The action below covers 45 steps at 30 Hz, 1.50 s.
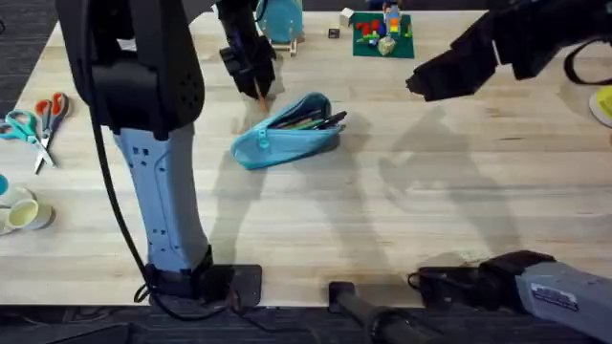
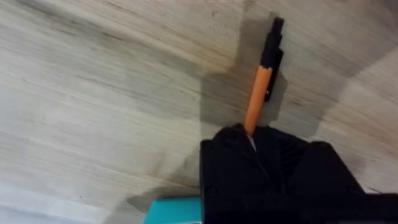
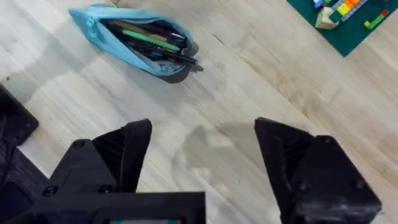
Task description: Unzip the bag, pick up the pens from the table one at a time and place them inside, then zip the bag closed.
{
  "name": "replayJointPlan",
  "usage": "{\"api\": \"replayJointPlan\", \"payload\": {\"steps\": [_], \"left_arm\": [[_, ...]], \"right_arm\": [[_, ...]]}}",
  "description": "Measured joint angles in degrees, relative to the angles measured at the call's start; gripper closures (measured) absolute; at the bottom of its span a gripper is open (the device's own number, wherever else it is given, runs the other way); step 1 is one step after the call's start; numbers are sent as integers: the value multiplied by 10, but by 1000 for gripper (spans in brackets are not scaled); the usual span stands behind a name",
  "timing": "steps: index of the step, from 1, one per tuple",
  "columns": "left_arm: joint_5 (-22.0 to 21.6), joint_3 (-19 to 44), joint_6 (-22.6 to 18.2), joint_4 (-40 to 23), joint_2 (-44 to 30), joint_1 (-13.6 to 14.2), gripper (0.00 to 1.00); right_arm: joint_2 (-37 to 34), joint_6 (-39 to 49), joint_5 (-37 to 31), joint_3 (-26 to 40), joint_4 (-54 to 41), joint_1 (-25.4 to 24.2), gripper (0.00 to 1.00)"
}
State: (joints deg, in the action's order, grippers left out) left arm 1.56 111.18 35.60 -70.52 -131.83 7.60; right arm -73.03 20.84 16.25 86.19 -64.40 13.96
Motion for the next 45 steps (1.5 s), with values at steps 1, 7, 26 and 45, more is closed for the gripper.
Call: {"api": "replayJointPlan", "payload": {"steps": [1, 7, 26, 45], "left_arm": [[0, 0, 0, 0, 0, 0, 952], [0, 0, 0, 0, 0, 0, 958], [-17, -13, 0, -35, 32, 0, 957], [-18, -13, -27, -86, 177, 0, 957]], "right_arm": [[0, 0, 0, 0, 0, 0, 5], [0, 0, 0, 0, 0, 0, 5], [0, 0, 0, 0, 0, 0, 5], [0, 0, 0, 0, 4, 0, 5]]}}
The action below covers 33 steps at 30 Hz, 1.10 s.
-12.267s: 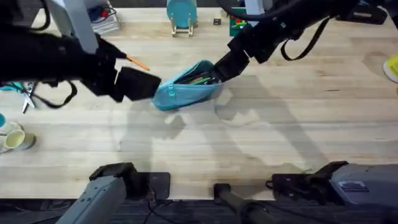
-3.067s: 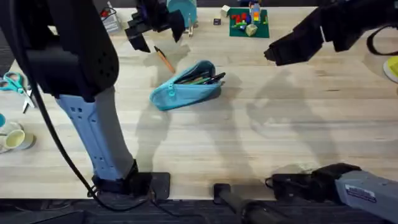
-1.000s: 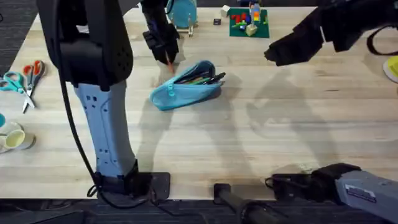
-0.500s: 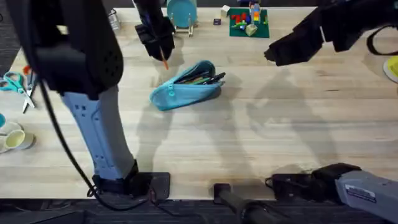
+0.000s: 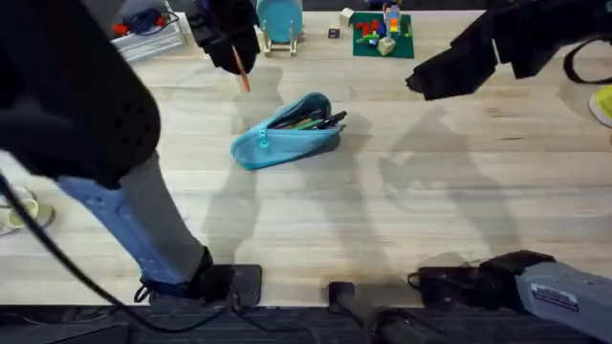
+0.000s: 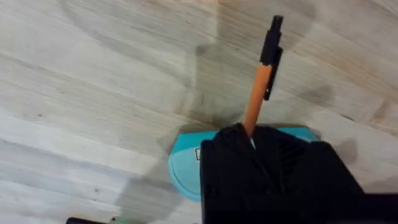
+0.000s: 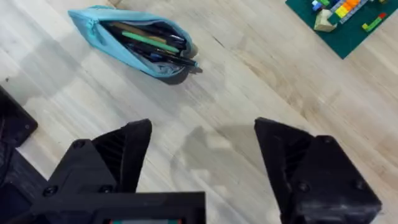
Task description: Unzip the bag, pick up the pens from the table one at a time and place them inside, then zip the bag closed.
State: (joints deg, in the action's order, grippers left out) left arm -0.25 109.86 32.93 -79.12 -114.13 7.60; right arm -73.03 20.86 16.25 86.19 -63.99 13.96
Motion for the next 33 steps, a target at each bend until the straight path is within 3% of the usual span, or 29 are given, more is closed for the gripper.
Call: {"api": "replayJointPlan", "payload": {"steps": [7, 11, 21, 33], "left_arm": [[0, 0, -32, -28, 56, 1, 957], [-7, 0, -67, -28, 74, 17, 957], [-8, 0, -170, -23, 78, 111, 957], [40, 0, -281, -21, 94, 188, 957]], "right_arm": [[0, 0, 0, 0, 0, 0, 5], [0, 0, 0, 0, 0, 0, 5], [13, 29, 0, 0, -40, 0, 5], [92, 108, -28, 0, -76, 0, 5]]}}
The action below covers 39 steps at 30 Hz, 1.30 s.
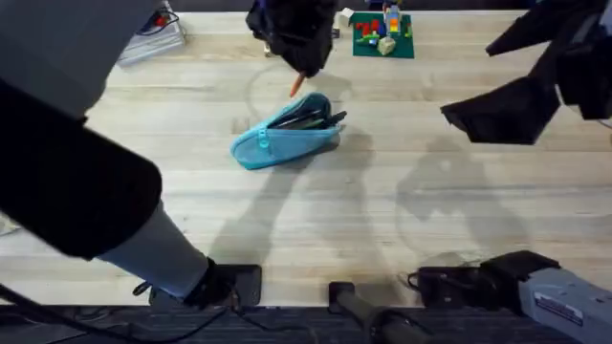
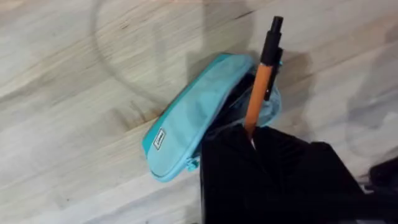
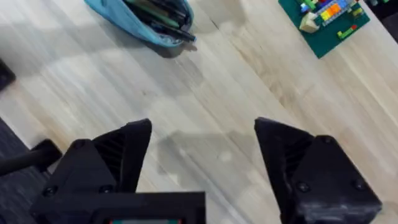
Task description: Unzip the bag, pick up the pens from the table one at a time and place them inside, then zip the bag closed.
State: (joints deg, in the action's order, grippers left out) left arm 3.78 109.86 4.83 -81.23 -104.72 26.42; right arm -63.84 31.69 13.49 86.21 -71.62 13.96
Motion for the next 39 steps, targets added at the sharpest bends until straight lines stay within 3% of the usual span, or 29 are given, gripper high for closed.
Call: {"api": "replayJointPlan", "payload": {"steps": [4, 11, 15, 29, 39], "left_arm": [[25, 0, -37, 0, 5, 12, 957], [113, 0, -154, 0, 5, 13, 957], [137, 0, -194, 0, 5, 13, 957], [147, 0, -244, 0, 1, 13, 958], [133, -3, -304, 28, -59, 13, 958]], "right_arm": [[1, 5, -3, 0, -6, 0, 5], [5, 5, -2, 0, -6, 0, 5], [7, 6, -2, 0, -6, 0, 5], [7, 9, -2, 0, -5, 0, 5], [7, 10, -2, 0, -1, 0, 5]]}}
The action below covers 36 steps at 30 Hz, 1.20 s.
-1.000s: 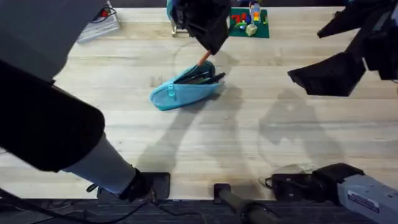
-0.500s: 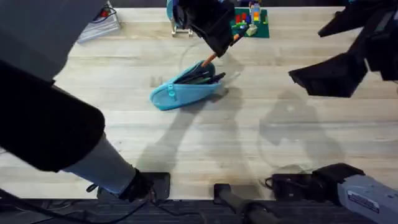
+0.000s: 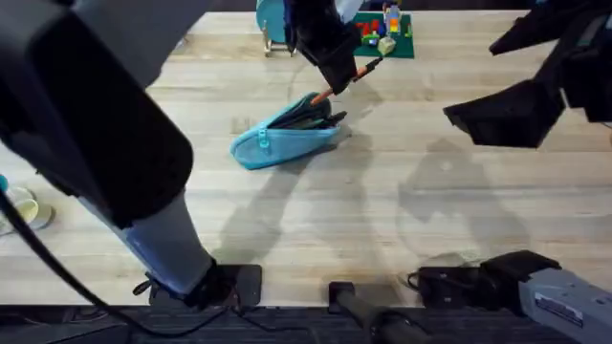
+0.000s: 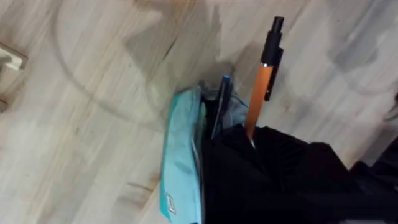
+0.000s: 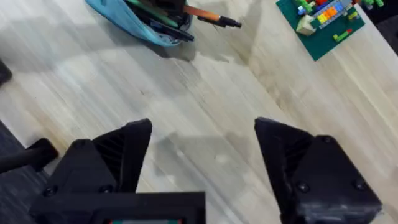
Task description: Unzip the bag, pick up the pens from the table one at a time and place them inside, then zip the bag closed.
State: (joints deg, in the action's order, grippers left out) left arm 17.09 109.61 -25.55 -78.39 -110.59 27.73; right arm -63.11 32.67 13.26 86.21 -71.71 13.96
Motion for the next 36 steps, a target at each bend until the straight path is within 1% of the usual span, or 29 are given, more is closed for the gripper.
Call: {"api": "replayJointPlan", "payload": {"steps": [8, 12, 15, 19, 23, 30, 31, 36], "left_arm": [[-4, -5, -56, 16, -4, -2, 957], [-5, -34, -74, 25, -4, -8, 957], [-11, -69, -79, 35, -4, -13, 957], [-25, -120, -83, 69, -4, -18, 957], [-39, -152, -86, 77, -4, -20, 957], [-91, -181, -85, 45, -4, -24, 957], [-105, -181, -85, 32, -4, -26, 957], [-114, -181, -85, 26, -4, -27, 957]], "right_arm": [[0, 0, 0, 0, 1, 0, 6], [0, 0, 0, 0, 1, 0, 5], [0, 0, 0, 0, 1, 0, 4], [0, 0, 0, 0, 1, 0, 5], [0, 0, 0, 0, 1, 0, 5], [0, 0, 0, 0, 1, 0, 5], [0, 0, 0, 0, 1, 0, 5], [0, 0, 0, 0, 1, 0, 5]]}}
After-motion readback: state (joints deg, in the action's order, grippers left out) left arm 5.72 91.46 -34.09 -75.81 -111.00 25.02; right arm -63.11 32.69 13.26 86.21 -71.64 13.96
